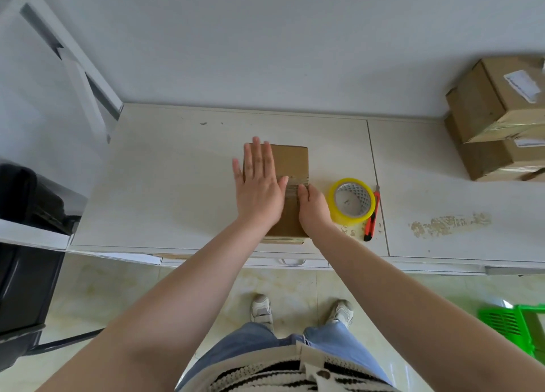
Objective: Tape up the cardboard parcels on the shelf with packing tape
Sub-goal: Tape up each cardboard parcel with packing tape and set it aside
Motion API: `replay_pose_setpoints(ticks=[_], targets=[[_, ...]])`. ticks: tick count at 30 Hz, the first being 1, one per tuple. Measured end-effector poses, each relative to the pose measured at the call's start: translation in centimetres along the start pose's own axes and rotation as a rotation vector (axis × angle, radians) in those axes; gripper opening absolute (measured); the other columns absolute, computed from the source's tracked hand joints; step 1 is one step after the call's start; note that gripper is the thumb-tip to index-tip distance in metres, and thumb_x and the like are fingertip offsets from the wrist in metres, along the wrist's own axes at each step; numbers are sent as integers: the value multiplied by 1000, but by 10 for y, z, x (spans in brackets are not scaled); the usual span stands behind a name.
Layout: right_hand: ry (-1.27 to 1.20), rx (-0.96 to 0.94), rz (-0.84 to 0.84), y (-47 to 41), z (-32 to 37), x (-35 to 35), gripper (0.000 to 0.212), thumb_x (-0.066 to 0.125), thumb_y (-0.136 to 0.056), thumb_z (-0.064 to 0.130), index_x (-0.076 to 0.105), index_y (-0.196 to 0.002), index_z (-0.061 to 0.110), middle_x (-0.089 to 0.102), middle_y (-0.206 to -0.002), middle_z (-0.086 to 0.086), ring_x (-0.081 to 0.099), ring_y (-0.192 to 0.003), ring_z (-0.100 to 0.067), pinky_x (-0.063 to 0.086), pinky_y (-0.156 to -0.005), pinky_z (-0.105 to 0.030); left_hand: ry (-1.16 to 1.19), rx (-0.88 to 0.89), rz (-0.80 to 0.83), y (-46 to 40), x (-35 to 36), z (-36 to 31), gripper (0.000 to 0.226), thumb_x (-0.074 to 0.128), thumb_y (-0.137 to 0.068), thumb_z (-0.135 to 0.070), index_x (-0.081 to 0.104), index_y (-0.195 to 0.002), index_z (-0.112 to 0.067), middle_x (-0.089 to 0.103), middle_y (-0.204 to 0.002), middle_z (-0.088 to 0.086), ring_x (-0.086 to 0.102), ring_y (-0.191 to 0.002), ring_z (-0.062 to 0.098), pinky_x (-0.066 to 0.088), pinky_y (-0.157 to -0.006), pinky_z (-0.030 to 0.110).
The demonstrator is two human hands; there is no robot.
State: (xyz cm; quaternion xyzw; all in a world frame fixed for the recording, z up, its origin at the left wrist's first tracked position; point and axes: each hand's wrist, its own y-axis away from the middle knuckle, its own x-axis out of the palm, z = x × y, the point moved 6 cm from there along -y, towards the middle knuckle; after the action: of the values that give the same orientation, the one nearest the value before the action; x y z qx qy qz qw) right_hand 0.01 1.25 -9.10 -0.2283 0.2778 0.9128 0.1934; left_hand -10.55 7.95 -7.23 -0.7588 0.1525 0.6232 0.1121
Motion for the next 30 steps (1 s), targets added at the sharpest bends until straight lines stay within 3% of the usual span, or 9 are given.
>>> replay_pose_setpoints(ticks=[3, 9, 12, 14, 18, 21, 23, 27, 30], targets=[[5, -18, -25, -1, 0, 0, 25, 33, -107, 25, 51, -96, 11, 55, -91, -8, 49, -83, -23, 29, -67, -28, -46, 44, 65, -6, 12, -6, 71, 21, -105, -46, -13, -156, -10, -21, -163, 10, -19, -151, 27, -7, -122, 47], [2, -24, -31, -2, -1, 1, 25, 35, -106, 21, 51, -91, 10, 53, -79, -3, 48, -80, -24, 26, -63, -29, -75, 40, 91, -5, 17, -4, 70, 16, -104, -48, -16, -155, -11, -21, -163, 8, -19, -150, 25, -11, -121, 48], [-51, 3, 7, 0, 2, 0, 31, 34, -106, 25, 59, -101, 7, 59, -91, -8, 53, -86, -25, 36, -70, -31, -43, 45, 117, -6, 15, -4, 75, 16, -102, -55, -13, -156, -12, -20, -164, 8, -17, -151, 25, -12, -121, 48], [-209, 96, 83, 8, -3, -1, 35, 34, -106, 37, 61, -115, 16, 61, -98, -2, 55, -92, -20, 43, -81, -32, 7, 44, 146, -7, 13, -2, 82, 13, -98, -64, -12, -156, -13, -21, -163, 7, -18, -151, 24, -13, -120, 47], [-418, 115, 200, 17, -15, -9, 45, 35, -99, 61, 54, -134, 42, 57, -124, 21, 51, -114, -5, 36, -100, -28, 248, 6, 200, -7, 4, 6, 88, 19, -94, -71, -10, -157, -16, -21, -163, 3, -20, -150, 21, -15, -120, 46], [-384, -8, 148, 17, -2, -18, 37, 38, -96, 58, 48, -132, 59, 49, -144, 11, 42, -136, -14, 33, -115, -42, 549, -104, 231, -6, 0, 9, 92, 31, -94, -68, -12, -157, -16, -23, -163, 1, -22, -150, 20, -14, -120, 49], [-244, -81, 111, 18, 10, -21, 37, 40, -93, 55, 43, -128, 67, 33, -153, 7, 27, -143, -21, 24, -118, -48, 752, -176, 248, -6, -1, 7, 95, 38, -94, -66, -14, -156, -16, -22, -163, 0, -22, -149, 17, -13, -120, 51], [20, -140, 16, 24, 23, -26, 44, 48, -99, 44, 38, -138, 60, 21, -156, 2, 17, -141, -28, 19, -116, -45, 998, -224, 321, -4, 2, 8, 94, 44, -96, -61, -16, -156, -20, -20, -164, -3, -17, -151, 14, -7, -122, 50], [75, -195, -64, 25, 29, -25, 63, 58, -94, 42, 28, -148, 50, 27, -151, -1, 24, -134, -28, 27, -109, -41, 1165, -299, 361, -6, 2, 15, 78, 40, -99, -48, -8, -157, -27, 2, -166, 1, 12, -151, 22, 19, -121, 49]])
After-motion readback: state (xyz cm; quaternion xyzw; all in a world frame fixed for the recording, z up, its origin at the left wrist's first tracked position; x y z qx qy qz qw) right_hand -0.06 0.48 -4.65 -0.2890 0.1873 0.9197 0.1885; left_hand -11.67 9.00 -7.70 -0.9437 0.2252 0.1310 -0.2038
